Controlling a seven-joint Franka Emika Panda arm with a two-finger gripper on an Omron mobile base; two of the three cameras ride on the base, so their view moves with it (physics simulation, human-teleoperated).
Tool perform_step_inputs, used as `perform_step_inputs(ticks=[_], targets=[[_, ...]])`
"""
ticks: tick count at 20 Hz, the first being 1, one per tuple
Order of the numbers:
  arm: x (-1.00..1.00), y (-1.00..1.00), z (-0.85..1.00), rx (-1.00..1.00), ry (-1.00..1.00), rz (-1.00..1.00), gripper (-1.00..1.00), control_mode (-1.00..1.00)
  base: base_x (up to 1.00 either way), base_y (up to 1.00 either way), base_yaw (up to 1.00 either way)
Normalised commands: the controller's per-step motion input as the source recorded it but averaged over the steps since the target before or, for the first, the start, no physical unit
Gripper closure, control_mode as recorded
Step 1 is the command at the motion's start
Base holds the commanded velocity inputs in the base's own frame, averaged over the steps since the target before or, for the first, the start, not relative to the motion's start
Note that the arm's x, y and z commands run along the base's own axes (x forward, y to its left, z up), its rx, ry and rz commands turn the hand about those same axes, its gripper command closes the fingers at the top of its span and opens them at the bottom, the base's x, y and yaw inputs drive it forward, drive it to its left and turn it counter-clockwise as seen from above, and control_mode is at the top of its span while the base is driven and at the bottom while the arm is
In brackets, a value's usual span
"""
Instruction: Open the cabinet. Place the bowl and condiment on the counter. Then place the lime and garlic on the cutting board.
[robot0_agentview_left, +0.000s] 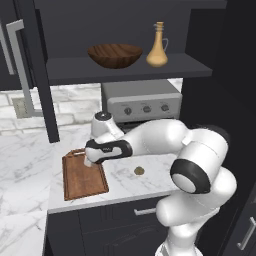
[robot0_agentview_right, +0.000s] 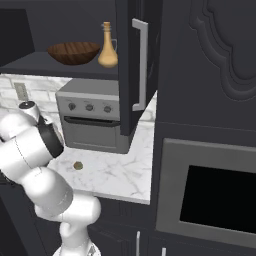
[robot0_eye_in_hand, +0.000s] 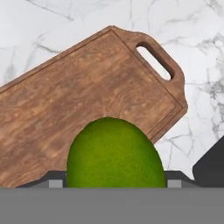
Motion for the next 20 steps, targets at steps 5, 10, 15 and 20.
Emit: perform_step_inputs(ticks=[5,10,15,20], targets=[[0.17,0.31,-0.22,0.0,0.0,0.03,1.0,-1.0,0.0,0.0,0.0],[0.1,0.18,-0.37,0.0,0.0,0.03,1.0,-1.0,0.0,0.0,0.0],[0.1,0.03,-0.34,0.0,0.0,0.03,-1.0,-1.0,0.0,0.0,0.0],[0.11,0.05,-0.06,0.0,-0.01,0.02,-1.0,-1.0,0.0,0.0,0.0]])
